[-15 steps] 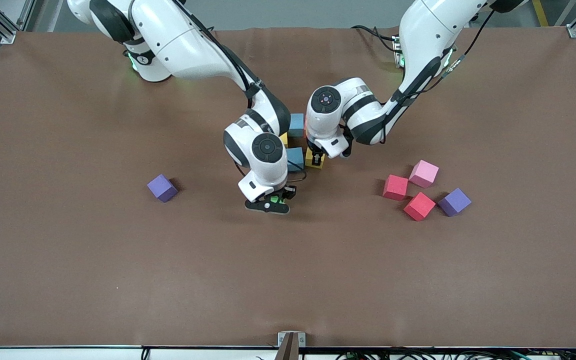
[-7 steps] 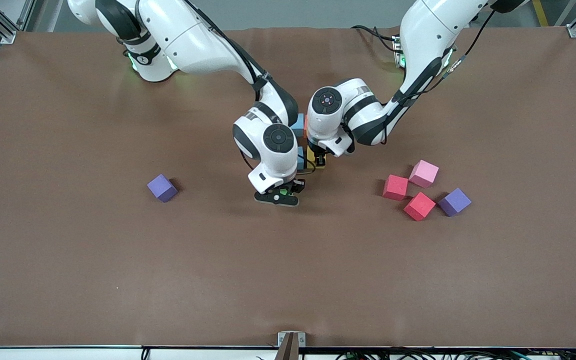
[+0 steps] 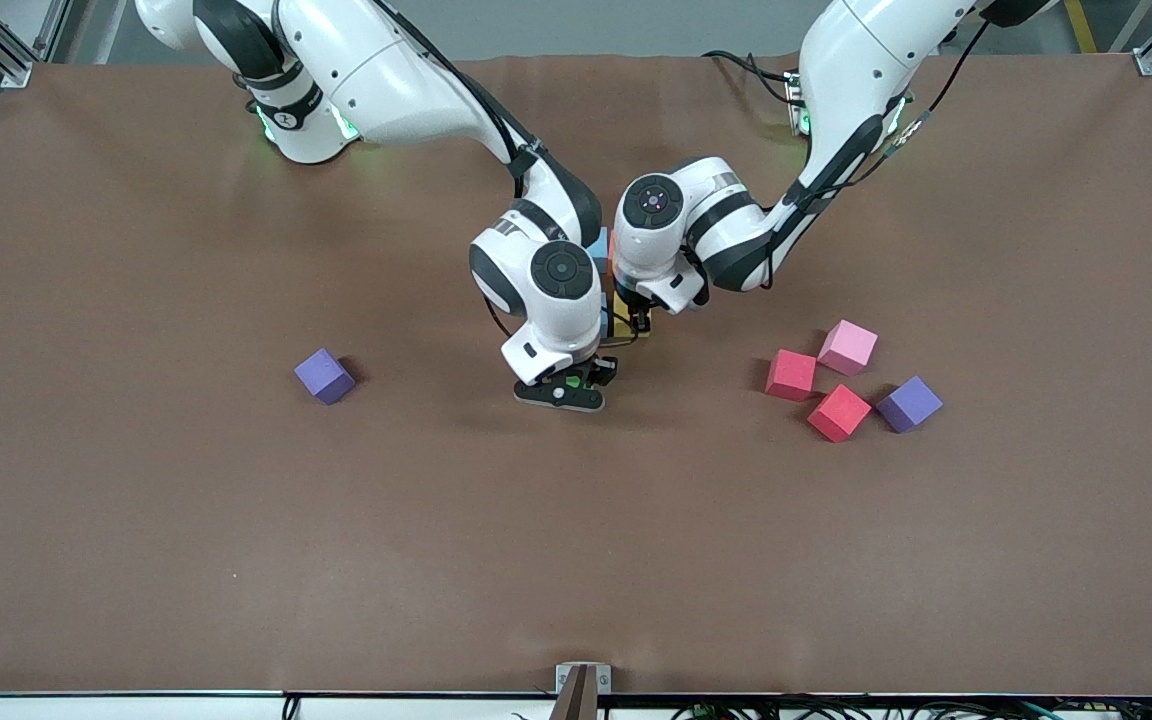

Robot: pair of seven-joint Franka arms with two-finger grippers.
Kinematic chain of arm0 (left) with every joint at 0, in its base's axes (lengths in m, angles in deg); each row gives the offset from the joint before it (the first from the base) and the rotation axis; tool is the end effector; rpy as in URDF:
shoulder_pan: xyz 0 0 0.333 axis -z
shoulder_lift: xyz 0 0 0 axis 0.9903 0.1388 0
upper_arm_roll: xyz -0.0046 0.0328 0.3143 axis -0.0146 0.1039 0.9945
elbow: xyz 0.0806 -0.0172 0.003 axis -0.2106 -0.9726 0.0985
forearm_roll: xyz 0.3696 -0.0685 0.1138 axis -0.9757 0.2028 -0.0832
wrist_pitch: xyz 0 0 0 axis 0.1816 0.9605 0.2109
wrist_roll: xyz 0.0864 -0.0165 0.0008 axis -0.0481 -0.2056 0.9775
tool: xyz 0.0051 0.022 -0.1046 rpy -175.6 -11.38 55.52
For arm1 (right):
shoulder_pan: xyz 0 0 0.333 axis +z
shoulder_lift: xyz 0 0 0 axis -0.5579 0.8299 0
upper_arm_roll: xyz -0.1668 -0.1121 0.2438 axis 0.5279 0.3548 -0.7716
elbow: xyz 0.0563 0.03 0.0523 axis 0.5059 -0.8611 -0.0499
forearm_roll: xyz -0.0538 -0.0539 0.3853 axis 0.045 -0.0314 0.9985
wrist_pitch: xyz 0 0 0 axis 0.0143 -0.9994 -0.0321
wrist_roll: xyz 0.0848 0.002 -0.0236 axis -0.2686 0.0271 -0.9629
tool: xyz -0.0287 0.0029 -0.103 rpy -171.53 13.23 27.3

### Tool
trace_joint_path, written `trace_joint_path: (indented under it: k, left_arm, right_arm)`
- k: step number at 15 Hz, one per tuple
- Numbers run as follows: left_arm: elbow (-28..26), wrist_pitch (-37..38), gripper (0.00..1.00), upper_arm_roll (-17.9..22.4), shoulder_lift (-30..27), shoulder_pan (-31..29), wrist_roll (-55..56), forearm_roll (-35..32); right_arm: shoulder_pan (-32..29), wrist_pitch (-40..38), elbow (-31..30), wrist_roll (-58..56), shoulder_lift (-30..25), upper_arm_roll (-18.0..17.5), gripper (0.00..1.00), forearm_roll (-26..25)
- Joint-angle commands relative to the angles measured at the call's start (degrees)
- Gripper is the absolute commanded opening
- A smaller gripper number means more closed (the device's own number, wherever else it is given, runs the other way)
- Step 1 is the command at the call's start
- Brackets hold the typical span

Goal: Arrange 11 blocks into digit 3
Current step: 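Hold the green and yellow blocks at the column with both grippers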

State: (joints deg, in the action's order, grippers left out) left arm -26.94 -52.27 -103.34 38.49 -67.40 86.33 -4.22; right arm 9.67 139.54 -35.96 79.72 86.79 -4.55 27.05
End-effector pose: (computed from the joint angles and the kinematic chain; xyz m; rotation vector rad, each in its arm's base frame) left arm 0.4107 -0.4412 0.2126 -2.1580 -2.2329 0.0698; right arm 0.5407 0.5132 0.2376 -3.1195 0.2561 -0.0880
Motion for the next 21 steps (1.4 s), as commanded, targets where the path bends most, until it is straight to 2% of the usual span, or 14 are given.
trace_joint_path:
  k: [1, 3, 10, 21]
  left_arm:
    - [1.6, -0.2, 0.27, 0.6, 2.7, 0.8, 0.6, 0.1]
    - [1.6, -0.2, 0.27, 0.6, 2.7, 0.8, 0.7, 0.1]
    - [2.3, -0.2, 0.27, 0.6, 3.1, 1.5, 0.7, 0.1]
    - [3.9, -0.6, 0.30, 0.6, 3.6, 1.7, 0.6, 0.1]
  right_arm:
    - [0.3, -0.6, 2.7, 0.8, 1.2, 0.1, 0.00, 1.0]
    - [0.5, -0.8, 3.7, 0.9, 1.2, 0.1, 0.00, 3.2]
    - [1.7, -0.8, 5.0, 4.1, 1.2, 0.1, 0.00, 5.5]
    - [3.7, -4.0, 4.5, 4.5, 1.1, 0.1, 0.00, 7.4]
